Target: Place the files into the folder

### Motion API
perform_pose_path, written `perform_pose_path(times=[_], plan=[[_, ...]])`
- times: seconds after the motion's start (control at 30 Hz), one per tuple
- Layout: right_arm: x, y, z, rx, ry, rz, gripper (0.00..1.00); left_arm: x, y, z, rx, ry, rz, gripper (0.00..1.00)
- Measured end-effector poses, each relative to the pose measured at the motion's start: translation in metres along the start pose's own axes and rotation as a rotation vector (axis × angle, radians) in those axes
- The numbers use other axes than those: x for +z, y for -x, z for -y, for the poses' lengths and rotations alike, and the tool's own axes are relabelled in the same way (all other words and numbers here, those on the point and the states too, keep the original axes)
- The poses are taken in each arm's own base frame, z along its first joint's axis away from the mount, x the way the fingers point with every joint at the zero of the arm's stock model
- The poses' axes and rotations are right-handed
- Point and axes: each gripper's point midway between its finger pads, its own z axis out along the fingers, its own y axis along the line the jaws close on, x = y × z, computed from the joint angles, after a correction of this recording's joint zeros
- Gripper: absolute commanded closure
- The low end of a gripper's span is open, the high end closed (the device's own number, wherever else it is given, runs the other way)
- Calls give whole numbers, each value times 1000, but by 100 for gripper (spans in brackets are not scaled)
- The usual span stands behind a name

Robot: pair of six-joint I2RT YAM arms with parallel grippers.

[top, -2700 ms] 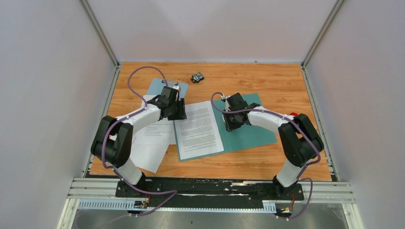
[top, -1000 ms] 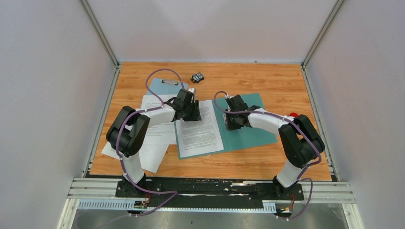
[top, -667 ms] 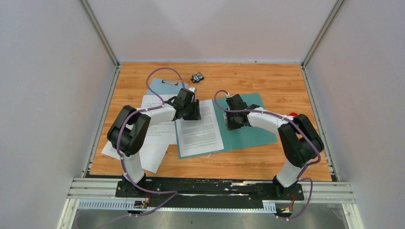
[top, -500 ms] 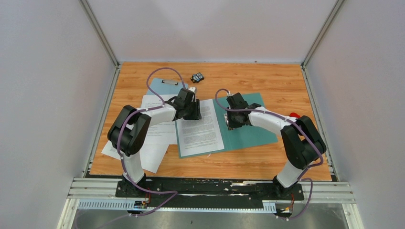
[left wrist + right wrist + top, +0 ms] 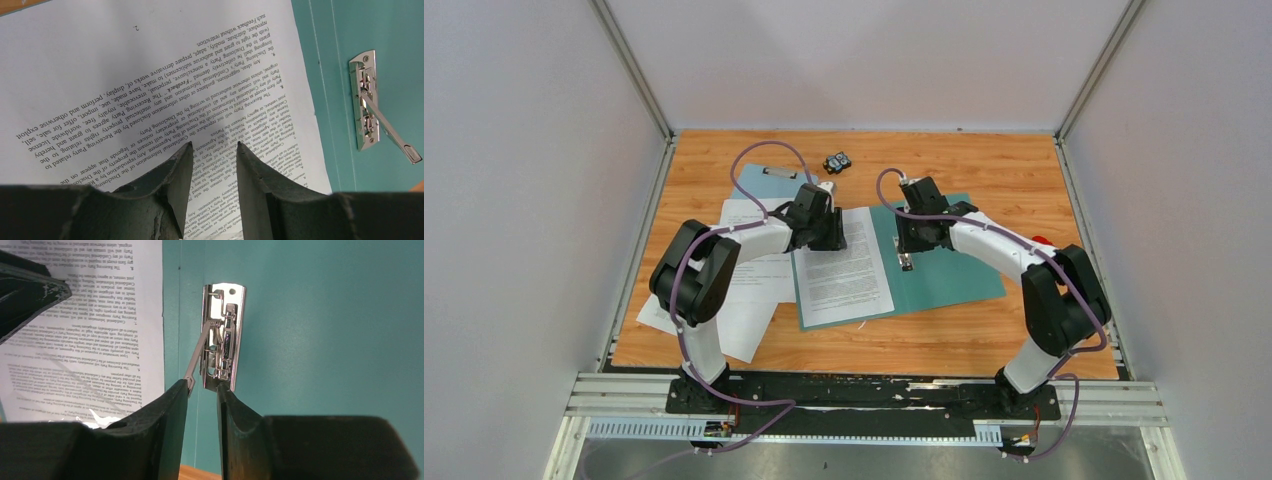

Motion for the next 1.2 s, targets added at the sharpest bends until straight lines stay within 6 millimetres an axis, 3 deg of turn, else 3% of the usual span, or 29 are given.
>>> perform_pose_path(times=[0.17,0.27,0.57,0.73,0.83,1.07,1.2], plan=[[-22,13,-12,5,72,68,72,3,3,4,1,-20,-10,53],[-27,9,-16,7,110,91,76,3,3,6,7,-31,-18,54],[-9,-45,-14,32,161,-8,82,4,2,9,22,-48,-34,53],[0,-39,-17,27,182,6,83,5,3,9,25,-50,-36,54],[10,-25,-18,20,183,10,84,5,3,9,28,-49,-36,54],[31,56,-7,8,189,108,84,6,3,9,29,-49,-35,53],[42,83,-4,-4,207,125,78,5,4,9,35,-47,-37,50]])
